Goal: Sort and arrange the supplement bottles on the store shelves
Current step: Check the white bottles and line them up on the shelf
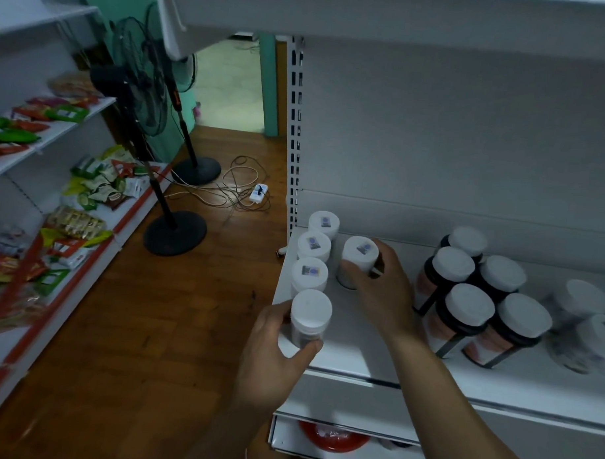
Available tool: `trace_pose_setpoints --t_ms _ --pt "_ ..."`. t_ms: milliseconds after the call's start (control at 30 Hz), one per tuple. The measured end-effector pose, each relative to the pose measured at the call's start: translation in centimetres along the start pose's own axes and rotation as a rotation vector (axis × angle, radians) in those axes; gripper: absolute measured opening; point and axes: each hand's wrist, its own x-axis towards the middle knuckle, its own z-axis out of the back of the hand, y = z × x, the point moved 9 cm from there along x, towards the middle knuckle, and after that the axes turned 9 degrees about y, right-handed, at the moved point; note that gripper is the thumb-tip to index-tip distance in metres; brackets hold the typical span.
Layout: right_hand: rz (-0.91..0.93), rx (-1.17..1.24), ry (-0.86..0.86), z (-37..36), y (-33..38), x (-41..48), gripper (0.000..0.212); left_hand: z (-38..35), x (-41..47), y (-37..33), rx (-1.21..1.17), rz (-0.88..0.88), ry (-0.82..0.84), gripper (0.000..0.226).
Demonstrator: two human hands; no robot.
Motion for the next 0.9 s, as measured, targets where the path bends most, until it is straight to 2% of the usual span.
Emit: trace_pose_setpoints --t_ms 167,467,733,900 --pt "0.003 0.103 -0.093 1.6 0.0 -2.9 0.050 -1.1 -0.2 -0.3 -0.006 -0.001 0.027 0.059" --pt "0.214 0.057 -0.269 5.8 4.6 -7.8 0.051 -4.5 0.8 -2.3 0.058 -0.042 0.052 0.061" --pt "0.232 0.075 -0.233 7.0 5.7 -9.4 0.054 -7.3 4.5 -4.1 -0.040 -0.025 0.062 0.053" --pt "0.233 0.079 -0.177 6.3 5.5 -9.7 0.049 -7.9 3.9 -3.8 -0.003 -0.018 0.130 0.071"
